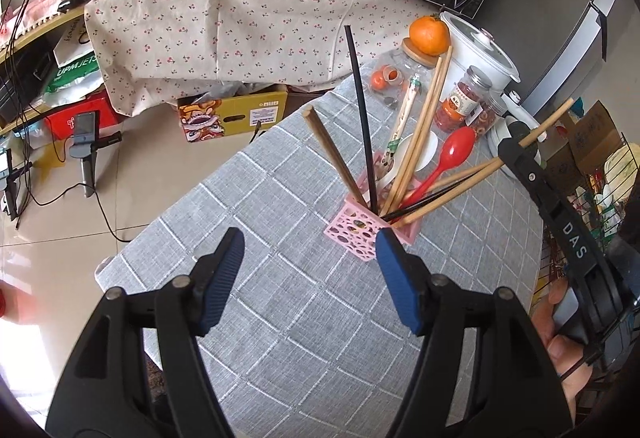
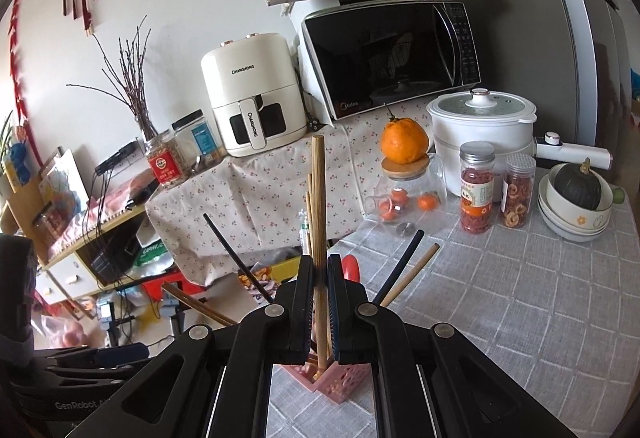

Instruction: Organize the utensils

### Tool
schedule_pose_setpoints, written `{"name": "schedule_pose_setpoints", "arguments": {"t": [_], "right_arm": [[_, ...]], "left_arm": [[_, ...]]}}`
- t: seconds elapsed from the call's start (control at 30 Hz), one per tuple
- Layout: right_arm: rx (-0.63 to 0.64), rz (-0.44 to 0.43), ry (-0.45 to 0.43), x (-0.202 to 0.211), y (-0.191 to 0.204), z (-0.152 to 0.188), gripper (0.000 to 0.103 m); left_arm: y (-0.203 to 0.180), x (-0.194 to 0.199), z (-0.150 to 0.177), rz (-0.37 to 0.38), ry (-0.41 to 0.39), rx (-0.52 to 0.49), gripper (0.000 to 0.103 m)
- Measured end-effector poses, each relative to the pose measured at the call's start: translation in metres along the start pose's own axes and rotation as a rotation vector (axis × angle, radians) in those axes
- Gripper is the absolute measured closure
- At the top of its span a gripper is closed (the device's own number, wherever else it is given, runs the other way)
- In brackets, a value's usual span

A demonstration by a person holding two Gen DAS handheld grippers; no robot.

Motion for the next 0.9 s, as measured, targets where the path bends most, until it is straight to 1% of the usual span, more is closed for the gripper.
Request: {"name": "schedule_pose_setpoints", "arguments": {"t": [0.1,0.13,0.17,0.2,0.23,0.27,0.43,0.47,0.5,0.57,0.67,0.83,0.9], "right_arm": [[-0.007,-0.004,0.034,-0.007,-0.001,0.002,0.095],[-0.014,-0.012,0.045,-0.007,-0.002,0.002,0.092],[-0.023,-0.024,0.053,-0.006,-0.003,0.001,0.084],[-0.031,-0.033,0.059,-0.003,-0.005,0.001,0.081],[-0.039,-0.037,0.06,0.001,-0.006,0.0,0.074],[-0.045,-0.04,0.056,0.007,-0.008,0.0,0.069],[-0.068,-0.026,0.039,0.045,-0.02,-0.002,0.061],[-0.071,-0.017,0.038,0.053,-0.023,-0.002,0.058],[-0.072,-0.003,0.038,0.062,-0.026,-0.002,0.057],[-0.063,0.024,0.037,0.08,-0.032,0.001,0.049],[-0.042,0.073,0.038,0.107,-0.041,0.007,0.038],[-0.058,0.134,0.074,0.145,-0.058,0.024,0.029],[-0.066,0.157,0.087,0.159,-0.064,0.031,0.026]], "left_arm": [[-0.001,0.0,0.0,0.001,0.001,0.0,0.034],[-0.002,0.0,0.001,0.001,0.0,-0.002,0.034],[-0.003,0.0,0.001,-0.003,-0.003,-0.005,0.034],[-0.004,0.002,0.002,-0.011,-0.009,-0.011,0.034],[-0.006,0.003,0.002,-0.02,-0.018,-0.019,0.034],[-0.008,0.004,0.003,-0.026,-0.024,-0.029,0.034],[-0.02,0.018,0.01,-0.031,-0.062,-0.078,0.034],[-0.022,0.021,0.012,-0.03,-0.068,-0.091,0.033],[-0.026,0.024,0.014,-0.03,-0.075,-0.105,0.028],[-0.033,0.032,0.02,-0.028,-0.098,-0.13,0.023],[-0.045,0.047,0.03,-0.023,-0.138,-0.168,0.022],[-0.065,0.066,0.052,-0.038,-0.186,-0.237,0.016],[-0.072,0.072,0.061,-0.042,-0.203,-0.259,0.011]]}}
Point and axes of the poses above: each gripper's, at about its wrist camera, not at the fingertips, and x roughly against the way its jaws point, y to its left, z to its underside, the point moved 1 cm from there along -x, roughly the way its jaws point, and after that the axes turned 15 degrees about y, right-handed, at the moved point
